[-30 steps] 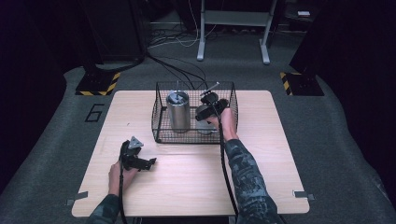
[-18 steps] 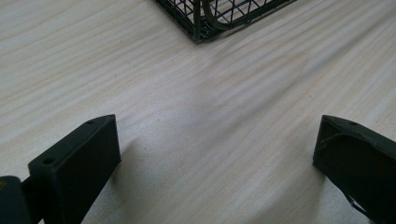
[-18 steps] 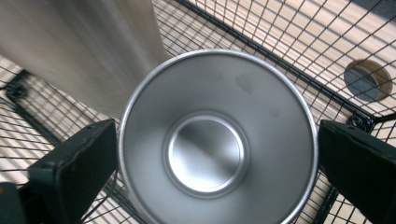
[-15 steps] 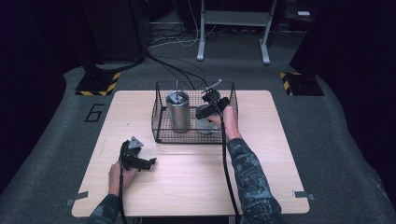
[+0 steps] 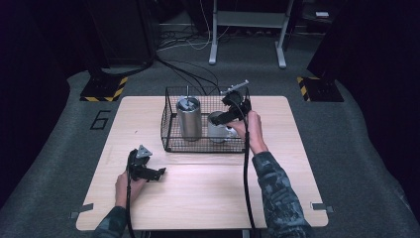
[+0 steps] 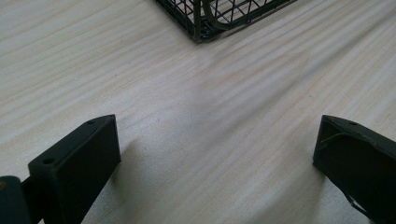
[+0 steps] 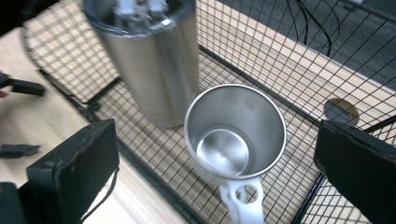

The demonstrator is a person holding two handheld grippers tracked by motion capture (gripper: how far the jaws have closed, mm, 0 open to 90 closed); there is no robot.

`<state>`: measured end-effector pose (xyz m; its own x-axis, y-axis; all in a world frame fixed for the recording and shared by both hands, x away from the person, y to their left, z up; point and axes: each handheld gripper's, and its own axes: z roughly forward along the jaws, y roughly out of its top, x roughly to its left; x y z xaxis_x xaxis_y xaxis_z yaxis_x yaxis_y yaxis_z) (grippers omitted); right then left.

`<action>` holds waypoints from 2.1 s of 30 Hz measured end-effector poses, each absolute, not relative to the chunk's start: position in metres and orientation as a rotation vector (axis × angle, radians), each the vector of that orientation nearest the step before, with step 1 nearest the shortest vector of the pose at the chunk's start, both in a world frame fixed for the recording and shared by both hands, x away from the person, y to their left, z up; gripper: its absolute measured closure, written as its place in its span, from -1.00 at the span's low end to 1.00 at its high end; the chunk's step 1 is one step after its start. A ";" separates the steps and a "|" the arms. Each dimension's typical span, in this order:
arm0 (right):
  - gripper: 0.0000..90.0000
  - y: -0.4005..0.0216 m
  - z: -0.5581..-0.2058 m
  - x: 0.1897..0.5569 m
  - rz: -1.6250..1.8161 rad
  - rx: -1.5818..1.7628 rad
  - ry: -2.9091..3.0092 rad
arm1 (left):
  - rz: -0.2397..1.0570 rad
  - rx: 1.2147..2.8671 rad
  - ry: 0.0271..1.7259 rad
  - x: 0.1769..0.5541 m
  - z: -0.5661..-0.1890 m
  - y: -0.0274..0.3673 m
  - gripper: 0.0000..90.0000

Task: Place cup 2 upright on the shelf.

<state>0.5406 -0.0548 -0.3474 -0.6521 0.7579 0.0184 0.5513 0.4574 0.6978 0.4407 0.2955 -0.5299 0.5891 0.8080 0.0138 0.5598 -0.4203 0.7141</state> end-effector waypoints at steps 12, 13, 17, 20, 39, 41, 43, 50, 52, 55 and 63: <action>-1.00 -0.066 -0.331 0.484 1.026 0.965 2.408 | 0.481 2.136 1.080 0.441 -0.530 0.296 -1.00; -1.00 -0.069 -0.330 0.472 1.025 0.952 2.406 | 0.485 2.140 1.076 0.441 -0.530 0.296 -1.00; -1.00 -0.079 -0.334 0.452 1.017 0.925 2.395 | 0.486 2.141 1.075 0.442 -0.530 0.296 -0.99; -1.00 -0.090 -0.342 0.438 1.009 0.922 2.379 | 0.486 2.140 1.075 0.442 -0.530 0.296 -0.99; -1.00 -0.180 -0.461 0.371 1.010 1.205 2.308 | 0.488 2.133 1.090 0.441 -0.530 0.296 -1.00; -1.00 -0.189 -0.476 0.368 0.996 1.248 2.298 | 0.489 2.135 1.087 0.441 -0.530 0.296 -1.00; -1.00 -0.198 -0.488 0.366 1.003 1.291 2.287 | 0.486 2.132 1.094 0.440 -0.530 0.295 -1.00; -1.00 -0.220 -0.516 0.366 0.947 1.351 2.243 | 0.487 2.128 1.094 0.440 -0.530 0.295 -1.00; -1.00 -0.223 -0.520 0.367 0.936 1.364 2.232 | 0.488 2.133 1.089 0.441 -0.530 0.296 -1.00; -1.00 -0.227 -0.526 0.369 0.922 1.373 2.226 | 0.485 2.129 1.094 0.441 -0.530 0.296 -1.00; -1.00 -0.232 -0.530 0.368 0.925 1.336 2.190 | 0.490 2.135 1.092 0.440 -0.530 0.296 -1.00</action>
